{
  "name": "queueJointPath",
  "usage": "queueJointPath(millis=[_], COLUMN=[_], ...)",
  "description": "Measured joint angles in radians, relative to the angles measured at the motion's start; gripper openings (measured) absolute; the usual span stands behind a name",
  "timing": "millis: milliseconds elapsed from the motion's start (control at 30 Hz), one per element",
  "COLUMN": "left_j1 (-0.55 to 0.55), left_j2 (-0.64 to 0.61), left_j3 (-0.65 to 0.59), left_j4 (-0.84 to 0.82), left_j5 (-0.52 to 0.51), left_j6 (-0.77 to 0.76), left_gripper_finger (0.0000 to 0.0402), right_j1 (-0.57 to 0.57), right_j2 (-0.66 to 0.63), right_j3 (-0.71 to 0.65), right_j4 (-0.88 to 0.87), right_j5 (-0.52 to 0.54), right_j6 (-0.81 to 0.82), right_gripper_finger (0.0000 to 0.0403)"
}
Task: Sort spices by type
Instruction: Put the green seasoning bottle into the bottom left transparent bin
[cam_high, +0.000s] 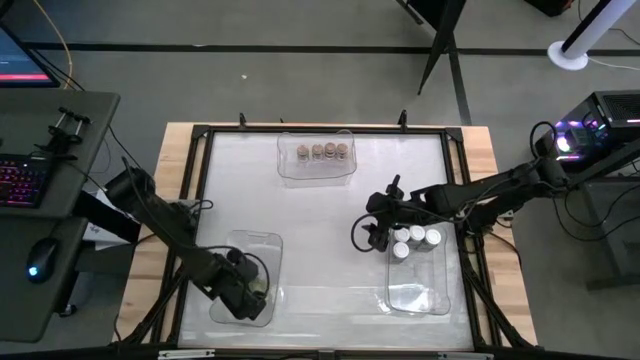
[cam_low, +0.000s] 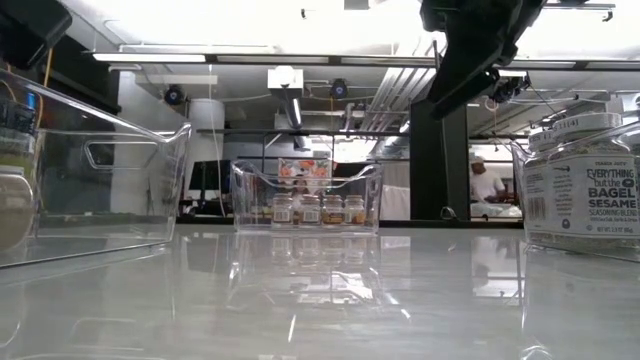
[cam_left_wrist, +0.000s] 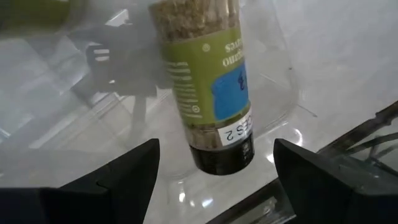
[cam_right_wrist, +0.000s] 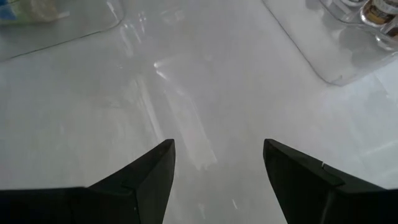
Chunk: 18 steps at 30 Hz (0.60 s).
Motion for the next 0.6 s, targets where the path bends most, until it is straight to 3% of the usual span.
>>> queueJointPath(millis=[467, 600], left_j1=[0.000, 0.001], left_j2=[0.114, 0.115], left_j3=[0.002, 0.002], left_j4=[0.078, 0.081], left_j5=[0.025, 0.036], left_j6=[0.009, 0.038], left_gripper_finger=[0.0298, 0.0270], right_j1=[-0.007, -0.007], right_j2=[0.000, 0.000], right_j3=[0.000, 0.000], right_j4=[0.001, 0.001], right_j5=[0.002, 0.002], right_j6=[-0.021, -0.035], right_gripper_finger=[0.0240, 0.0240])
